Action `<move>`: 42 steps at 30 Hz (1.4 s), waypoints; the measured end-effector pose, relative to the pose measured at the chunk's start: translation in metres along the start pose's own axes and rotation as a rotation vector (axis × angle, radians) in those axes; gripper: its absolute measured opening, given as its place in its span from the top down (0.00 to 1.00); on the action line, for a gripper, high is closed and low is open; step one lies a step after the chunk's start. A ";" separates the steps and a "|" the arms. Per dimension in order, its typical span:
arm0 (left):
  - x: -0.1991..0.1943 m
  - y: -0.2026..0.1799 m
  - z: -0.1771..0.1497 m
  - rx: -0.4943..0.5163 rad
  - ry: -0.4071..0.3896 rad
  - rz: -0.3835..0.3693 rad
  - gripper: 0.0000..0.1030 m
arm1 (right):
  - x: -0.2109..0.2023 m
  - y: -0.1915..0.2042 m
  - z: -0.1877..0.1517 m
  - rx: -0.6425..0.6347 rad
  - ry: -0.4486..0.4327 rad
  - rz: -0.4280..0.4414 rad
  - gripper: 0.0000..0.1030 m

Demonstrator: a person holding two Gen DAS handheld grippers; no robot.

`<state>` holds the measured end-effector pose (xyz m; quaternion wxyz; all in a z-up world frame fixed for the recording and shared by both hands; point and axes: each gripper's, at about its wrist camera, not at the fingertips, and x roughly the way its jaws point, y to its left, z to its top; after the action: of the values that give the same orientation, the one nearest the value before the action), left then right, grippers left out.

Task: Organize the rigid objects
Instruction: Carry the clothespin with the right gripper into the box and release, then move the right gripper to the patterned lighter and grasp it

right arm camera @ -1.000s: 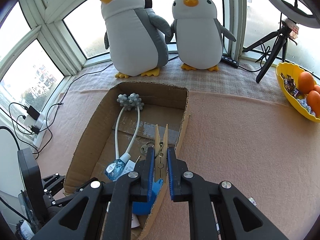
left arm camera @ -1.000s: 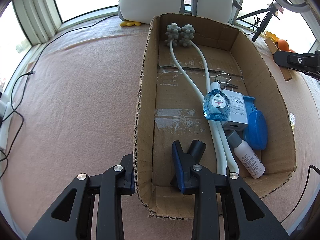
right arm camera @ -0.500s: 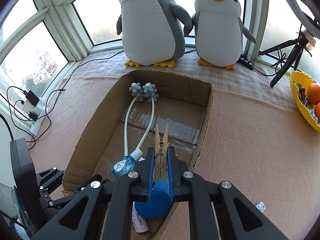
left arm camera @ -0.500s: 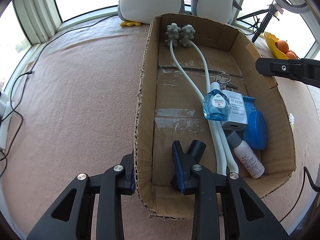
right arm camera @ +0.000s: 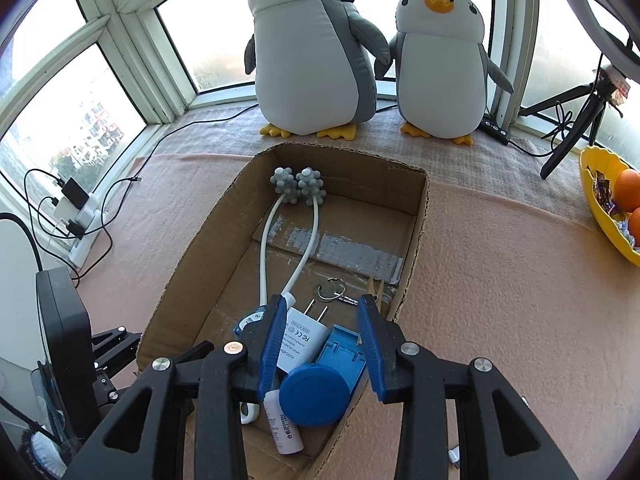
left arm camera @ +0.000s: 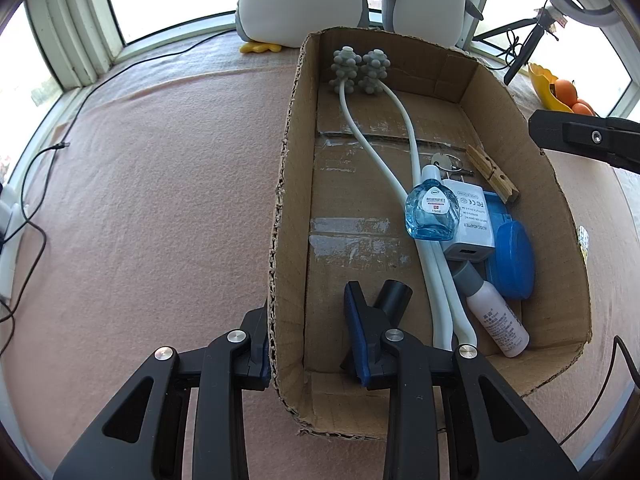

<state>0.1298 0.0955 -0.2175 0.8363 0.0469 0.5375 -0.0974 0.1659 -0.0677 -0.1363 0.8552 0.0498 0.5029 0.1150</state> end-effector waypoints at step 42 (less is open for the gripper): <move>0.000 0.004 -0.003 0.014 -0.011 -0.024 0.72 | -0.016 -0.140 -0.096 0.453 0.215 -0.034 0.66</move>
<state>0.1283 0.0995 -0.2189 0.8377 0.0456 0.5328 -0.1114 0.0955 -0.2102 -0.1978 0.7656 0.2192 0.6047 -0.0104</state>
